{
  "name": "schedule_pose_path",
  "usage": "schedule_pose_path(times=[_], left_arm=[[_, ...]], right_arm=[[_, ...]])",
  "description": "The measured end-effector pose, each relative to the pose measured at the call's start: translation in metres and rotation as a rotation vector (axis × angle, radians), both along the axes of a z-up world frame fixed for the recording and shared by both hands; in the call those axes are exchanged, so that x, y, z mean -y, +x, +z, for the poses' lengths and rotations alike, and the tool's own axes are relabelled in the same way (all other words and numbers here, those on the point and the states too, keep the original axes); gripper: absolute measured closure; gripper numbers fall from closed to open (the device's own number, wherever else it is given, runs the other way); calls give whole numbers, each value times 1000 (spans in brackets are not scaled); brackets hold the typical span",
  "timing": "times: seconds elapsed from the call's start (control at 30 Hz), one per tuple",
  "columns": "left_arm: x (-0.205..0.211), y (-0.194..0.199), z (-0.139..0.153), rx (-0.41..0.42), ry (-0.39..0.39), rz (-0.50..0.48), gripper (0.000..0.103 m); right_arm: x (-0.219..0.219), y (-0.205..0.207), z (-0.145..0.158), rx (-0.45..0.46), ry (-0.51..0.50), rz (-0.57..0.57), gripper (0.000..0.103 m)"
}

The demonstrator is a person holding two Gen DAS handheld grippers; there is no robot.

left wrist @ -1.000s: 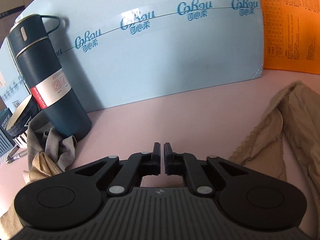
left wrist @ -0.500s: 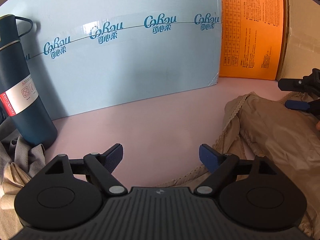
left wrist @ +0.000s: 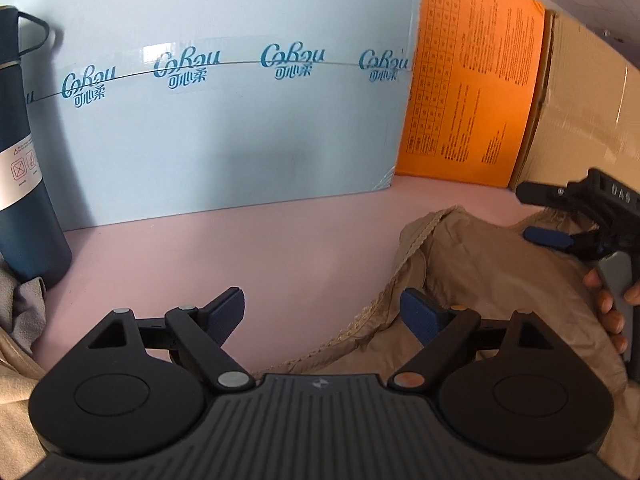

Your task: Fold clothes

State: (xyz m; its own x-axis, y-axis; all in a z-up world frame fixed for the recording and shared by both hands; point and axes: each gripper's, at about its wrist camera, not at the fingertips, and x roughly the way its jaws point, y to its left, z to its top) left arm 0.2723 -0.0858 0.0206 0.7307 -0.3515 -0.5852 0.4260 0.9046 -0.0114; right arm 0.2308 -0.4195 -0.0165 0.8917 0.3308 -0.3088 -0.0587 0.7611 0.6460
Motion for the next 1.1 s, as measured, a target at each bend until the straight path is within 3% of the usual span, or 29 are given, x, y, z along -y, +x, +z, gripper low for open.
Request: schedule_pose_path(times=[0.07,0.1,0.13,0.23,0.4,0.5,0.57,0.67,0.83,0.9,1.07,1.1], left_arm=[[11,-2,-6,15,85,-4,49],[15,-2,-8,7,106,-9,81],[19,-2,-9,5,120,-10,91],[33,-12,-1,83,207,57,94],[31,-38,33,243,135,86,91],[46,-34,18,261,267,111,89],[53,-31,8,248,307,98,89],[49,-31,11,252,274,99,89],[36,-34,26,275,170,140,89],[36,-38,29,312,160,156,89],[35,-41,32,308,141,111,88],[35,-40,31,300,146,98,80]], right_arm=[[0,0,-1,-2,-3,0,0],[0,0,-1,-2,-3,0,0],[0,0,-1,-1,-3,0,0],[0,0,-2,-1,-2,0,0],[0,0,-4,1,-2,-1,0],[0,0,-5,-1,-6,0,0],[-1,0,-4,-3,-12,-1,0],[-2,-1,0,-21,0,12,0],[-5,1,5,-19,318,225,0],[-16,6,7,-29,378,302,0],[-53,33,13,-87,373,392,0],[-59,38,13,-100,368,386,0]])
